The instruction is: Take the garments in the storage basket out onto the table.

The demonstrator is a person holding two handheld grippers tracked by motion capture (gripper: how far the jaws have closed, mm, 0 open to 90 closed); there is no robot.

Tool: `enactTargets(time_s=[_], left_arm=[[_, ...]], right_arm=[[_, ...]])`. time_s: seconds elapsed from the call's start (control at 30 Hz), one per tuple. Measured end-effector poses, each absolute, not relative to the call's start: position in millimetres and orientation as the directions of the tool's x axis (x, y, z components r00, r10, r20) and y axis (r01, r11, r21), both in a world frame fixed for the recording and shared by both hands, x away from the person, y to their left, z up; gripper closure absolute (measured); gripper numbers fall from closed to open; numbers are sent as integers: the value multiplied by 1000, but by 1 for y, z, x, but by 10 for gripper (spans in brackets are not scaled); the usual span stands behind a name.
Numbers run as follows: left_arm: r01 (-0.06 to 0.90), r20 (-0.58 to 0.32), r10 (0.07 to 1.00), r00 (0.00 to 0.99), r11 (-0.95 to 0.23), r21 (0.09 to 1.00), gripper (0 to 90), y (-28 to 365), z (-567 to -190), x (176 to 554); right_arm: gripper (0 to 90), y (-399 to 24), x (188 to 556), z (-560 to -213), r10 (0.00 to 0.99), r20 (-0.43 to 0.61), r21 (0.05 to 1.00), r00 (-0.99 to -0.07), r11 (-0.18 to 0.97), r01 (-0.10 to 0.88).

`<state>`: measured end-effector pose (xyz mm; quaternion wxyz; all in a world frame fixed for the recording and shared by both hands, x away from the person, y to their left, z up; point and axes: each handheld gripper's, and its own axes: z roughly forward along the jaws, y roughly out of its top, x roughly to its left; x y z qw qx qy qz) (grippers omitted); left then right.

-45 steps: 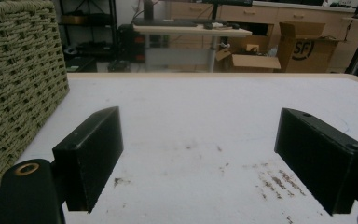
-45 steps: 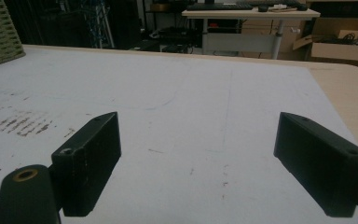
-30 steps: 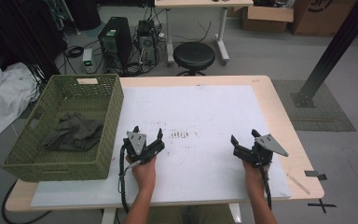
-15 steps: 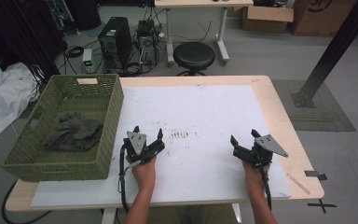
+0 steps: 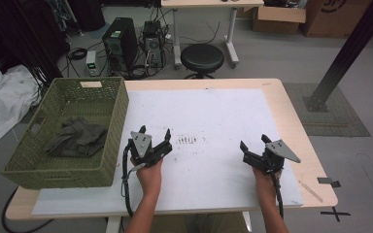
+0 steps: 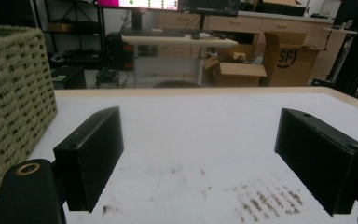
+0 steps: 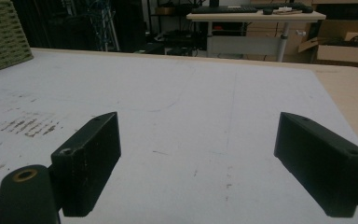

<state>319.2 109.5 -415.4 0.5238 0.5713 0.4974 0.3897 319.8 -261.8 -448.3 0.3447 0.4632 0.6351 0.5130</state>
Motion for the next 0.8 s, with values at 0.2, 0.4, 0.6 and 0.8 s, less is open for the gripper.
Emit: enactTargets(time_s=[0.2,0.4,0.6,0.8], left_arm=[[131,-63,974,220,34,991,159,113,-388,321],[123,-75,970,229,48,991,158,122,-360,326],[93,-69,971,231,49,994,158,134,-336,328],[79,-83,973,215,67,995,157,150,-317,329]], right_arm=[[144,-262,320,-448,942,38,971,-334,45,236],[144,-262,320,-448,941,43,970,-335,41,238],[143,-262,321,-448,942,45,969,-333,40,244],[144,-263,321,-448,941,45,969,-334,40,243]])
